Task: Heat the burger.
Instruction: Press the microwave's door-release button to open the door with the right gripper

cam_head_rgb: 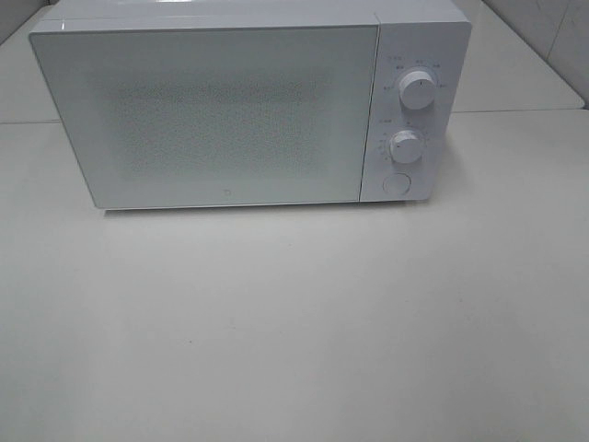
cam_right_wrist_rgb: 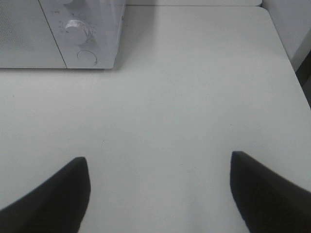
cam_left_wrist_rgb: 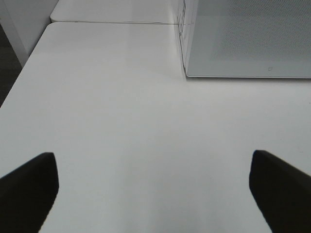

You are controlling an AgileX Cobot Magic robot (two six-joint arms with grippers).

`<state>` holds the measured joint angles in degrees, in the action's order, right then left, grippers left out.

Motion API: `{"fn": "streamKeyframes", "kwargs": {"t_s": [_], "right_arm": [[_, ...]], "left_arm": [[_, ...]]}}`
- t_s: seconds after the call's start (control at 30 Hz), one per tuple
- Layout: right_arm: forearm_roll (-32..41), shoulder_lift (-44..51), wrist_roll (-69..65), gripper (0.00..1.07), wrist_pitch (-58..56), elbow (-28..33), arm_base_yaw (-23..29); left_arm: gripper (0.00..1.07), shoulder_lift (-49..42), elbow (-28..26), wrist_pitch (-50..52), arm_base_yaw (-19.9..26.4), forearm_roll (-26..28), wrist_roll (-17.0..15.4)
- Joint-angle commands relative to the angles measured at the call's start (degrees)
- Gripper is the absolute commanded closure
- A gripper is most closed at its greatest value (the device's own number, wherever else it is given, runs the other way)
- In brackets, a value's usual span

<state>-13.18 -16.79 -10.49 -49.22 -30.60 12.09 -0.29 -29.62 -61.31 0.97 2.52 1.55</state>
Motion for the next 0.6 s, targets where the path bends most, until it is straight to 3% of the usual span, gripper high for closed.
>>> {"fn": "streamKeyframes", "kwargs": {"t_s": [0.03, 0.2, 0.6], "right_arm": [[1.49, 2.75, -0.06, 0.31, 0.17, 1.09, -1.66], [5.39, 7.79, 3.04, 0.31, 0.11, 1.09, -7.56], [6.65, 14.61, 3.78, 0.31, -5.96, 2.46, -10.20]], "left_arm": [[0.06, 0.29, 0.00, 0.00, 0.11, 0.11, -0.29], [0.06, 0.29, 0.00, 0.00, 0.11, 0.11, -0.29], [0.06, 0.29, 0.00, 0.00, 0.11, 0.11, -0.29]]}}
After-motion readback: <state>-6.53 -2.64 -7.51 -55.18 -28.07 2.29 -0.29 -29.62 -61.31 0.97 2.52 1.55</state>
